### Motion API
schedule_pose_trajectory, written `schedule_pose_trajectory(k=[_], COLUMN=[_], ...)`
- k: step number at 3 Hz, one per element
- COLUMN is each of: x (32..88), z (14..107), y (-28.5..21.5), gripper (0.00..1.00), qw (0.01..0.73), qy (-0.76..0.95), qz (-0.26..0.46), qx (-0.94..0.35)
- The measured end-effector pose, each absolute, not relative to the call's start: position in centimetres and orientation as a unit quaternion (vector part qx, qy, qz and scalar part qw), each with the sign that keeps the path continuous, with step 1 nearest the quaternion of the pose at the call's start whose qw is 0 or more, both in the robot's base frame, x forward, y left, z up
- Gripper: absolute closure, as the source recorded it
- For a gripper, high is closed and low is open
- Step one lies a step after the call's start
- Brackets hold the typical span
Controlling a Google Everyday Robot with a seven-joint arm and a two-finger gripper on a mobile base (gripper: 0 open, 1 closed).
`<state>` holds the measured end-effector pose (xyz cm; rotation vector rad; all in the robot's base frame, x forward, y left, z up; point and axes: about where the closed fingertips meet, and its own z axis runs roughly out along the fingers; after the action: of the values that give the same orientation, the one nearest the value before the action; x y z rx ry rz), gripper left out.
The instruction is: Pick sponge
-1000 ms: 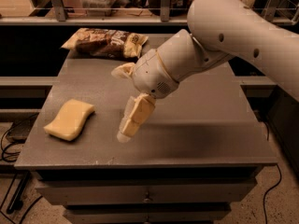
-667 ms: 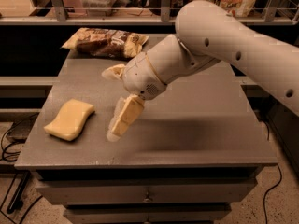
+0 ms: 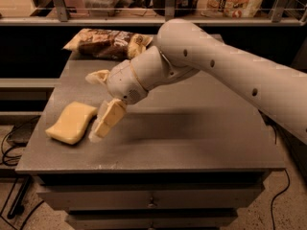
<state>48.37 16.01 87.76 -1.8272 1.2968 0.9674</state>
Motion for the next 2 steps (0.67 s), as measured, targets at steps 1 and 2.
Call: schedule_pose_trajectory(k=[1, 2], x=[49.0, 49.2], z=[87.0, 85.9], y=[19.0, 21.4], gripper=[0.0, 0.0], qw=[0.347, 0.341], qy=[0.479, 0.466], qz=[0.397, 0.414], qx=[-0.702, -0.704])
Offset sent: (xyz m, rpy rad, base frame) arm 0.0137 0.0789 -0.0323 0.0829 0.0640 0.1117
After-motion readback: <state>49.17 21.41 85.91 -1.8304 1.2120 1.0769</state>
